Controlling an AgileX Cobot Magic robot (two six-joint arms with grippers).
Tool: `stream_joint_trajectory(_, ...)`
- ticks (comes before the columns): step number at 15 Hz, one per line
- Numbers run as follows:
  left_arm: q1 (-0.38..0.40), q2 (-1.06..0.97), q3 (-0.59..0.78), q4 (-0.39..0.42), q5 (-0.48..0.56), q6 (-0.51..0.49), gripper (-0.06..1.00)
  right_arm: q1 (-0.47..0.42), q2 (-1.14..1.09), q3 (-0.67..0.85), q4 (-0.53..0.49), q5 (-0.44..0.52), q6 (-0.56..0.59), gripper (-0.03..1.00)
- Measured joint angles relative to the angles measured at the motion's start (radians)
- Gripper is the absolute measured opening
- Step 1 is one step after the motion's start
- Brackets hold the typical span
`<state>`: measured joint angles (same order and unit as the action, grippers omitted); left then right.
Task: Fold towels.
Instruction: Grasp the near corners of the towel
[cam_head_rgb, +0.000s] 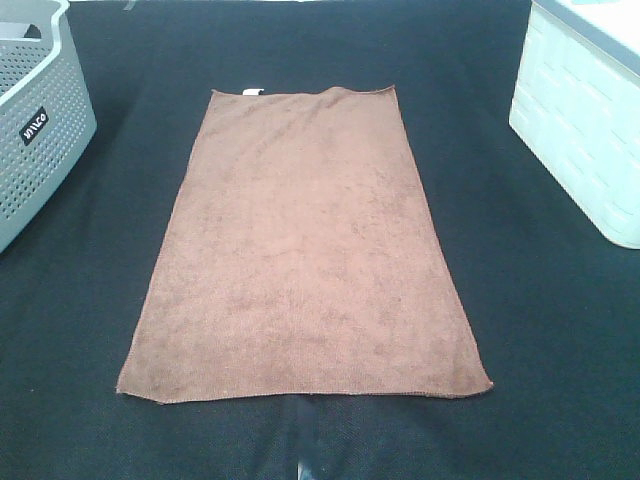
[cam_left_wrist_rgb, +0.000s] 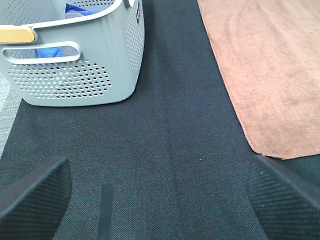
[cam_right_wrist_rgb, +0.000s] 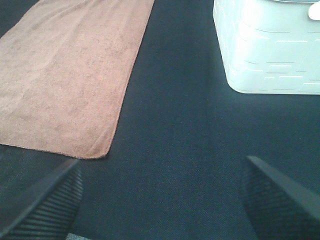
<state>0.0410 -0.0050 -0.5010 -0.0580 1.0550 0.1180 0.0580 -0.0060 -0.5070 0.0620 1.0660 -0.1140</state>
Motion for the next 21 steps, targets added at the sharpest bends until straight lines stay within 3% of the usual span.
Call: stream_joint_trajectory(21, 0.000, 0.000, 0.000, -0.010, 0.000, 0.000, 0.90, 0.000, 0.000, 0.000, 0.000, 0.000, 0.000, 0.81)
